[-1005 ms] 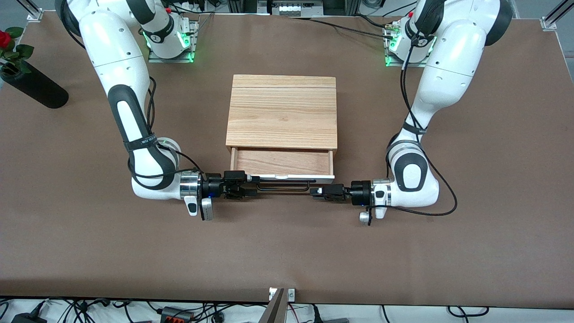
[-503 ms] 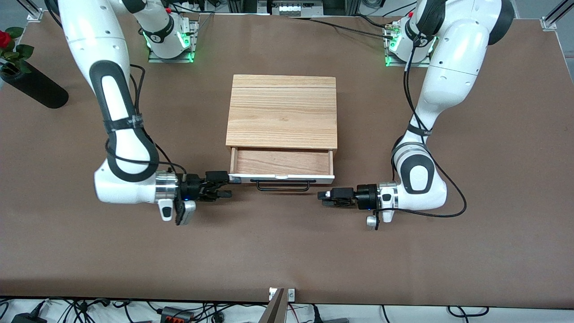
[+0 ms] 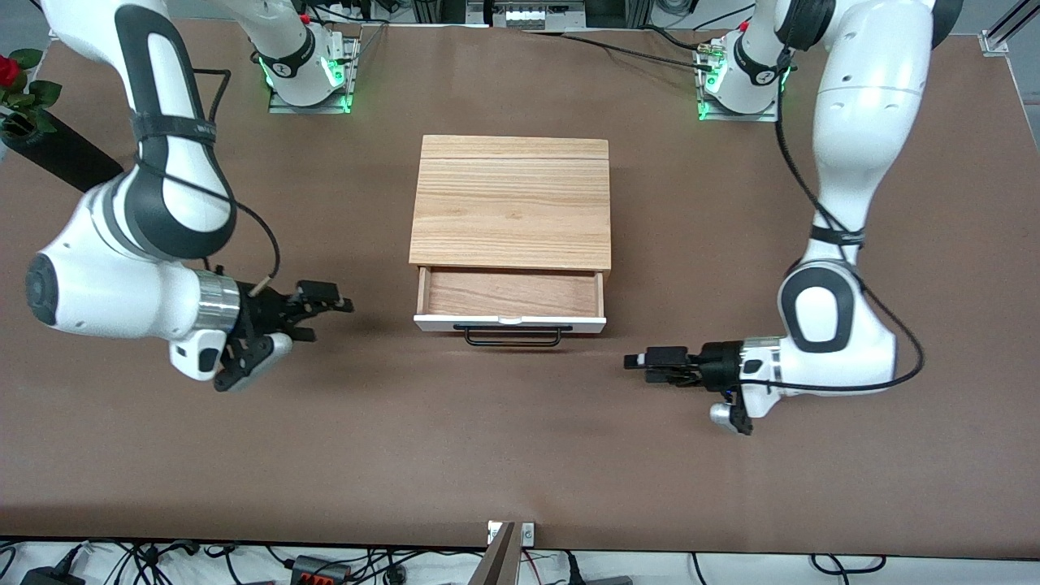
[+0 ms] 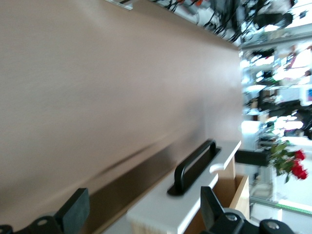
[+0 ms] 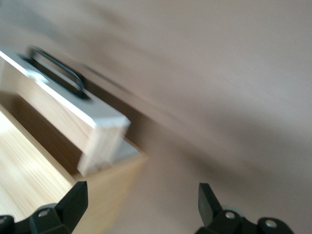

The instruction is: Pull top drawer with both arms simultaneously

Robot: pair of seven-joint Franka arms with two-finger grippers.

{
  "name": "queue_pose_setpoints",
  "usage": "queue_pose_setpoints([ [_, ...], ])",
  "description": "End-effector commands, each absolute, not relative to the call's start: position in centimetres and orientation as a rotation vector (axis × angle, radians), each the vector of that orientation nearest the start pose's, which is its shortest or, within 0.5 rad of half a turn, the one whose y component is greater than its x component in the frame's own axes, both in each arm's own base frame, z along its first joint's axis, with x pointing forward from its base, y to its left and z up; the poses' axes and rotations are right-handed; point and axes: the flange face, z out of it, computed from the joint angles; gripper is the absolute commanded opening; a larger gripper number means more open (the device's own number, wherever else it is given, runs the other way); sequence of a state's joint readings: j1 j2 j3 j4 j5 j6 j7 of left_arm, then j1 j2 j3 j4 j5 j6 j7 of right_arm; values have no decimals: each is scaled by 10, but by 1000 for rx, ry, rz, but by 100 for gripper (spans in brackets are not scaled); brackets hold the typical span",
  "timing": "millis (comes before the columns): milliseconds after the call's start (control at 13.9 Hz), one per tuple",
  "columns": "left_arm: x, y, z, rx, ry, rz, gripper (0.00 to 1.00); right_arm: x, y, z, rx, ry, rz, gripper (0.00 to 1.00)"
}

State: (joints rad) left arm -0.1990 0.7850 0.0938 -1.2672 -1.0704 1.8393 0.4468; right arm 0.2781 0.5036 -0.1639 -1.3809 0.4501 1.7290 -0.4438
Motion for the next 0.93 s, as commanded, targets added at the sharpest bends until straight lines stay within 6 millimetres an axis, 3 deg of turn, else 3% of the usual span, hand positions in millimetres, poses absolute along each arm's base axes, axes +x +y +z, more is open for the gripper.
queue_pose_setpoints([
  [0,718,-147,354,2340,-211,-79,100,652,114,458,-2927,-755,258,100],
  [215,704,-117,401,2544,-306,-133,100,622,80,509,-3078,-799,410,100],
  [431,694,-82,436,2692,-364,-145,100,596,41,568,-3115,-715,364,100],
  [646,673,-65,492,2859,-380,-154,100,569,22,590,-3109,-561,474,100],
  [718,667,-58,508,2889,-353,-154,100,563,28,606,-3125,-523,437,100],
  [790,663,-44,516,2914,-258,-172,100,553,27,622,-3136,-458,385,100],
  [862,660,-29,522,2947,-88,-193,100,550,31,614,-3136,-400,393,100],
])
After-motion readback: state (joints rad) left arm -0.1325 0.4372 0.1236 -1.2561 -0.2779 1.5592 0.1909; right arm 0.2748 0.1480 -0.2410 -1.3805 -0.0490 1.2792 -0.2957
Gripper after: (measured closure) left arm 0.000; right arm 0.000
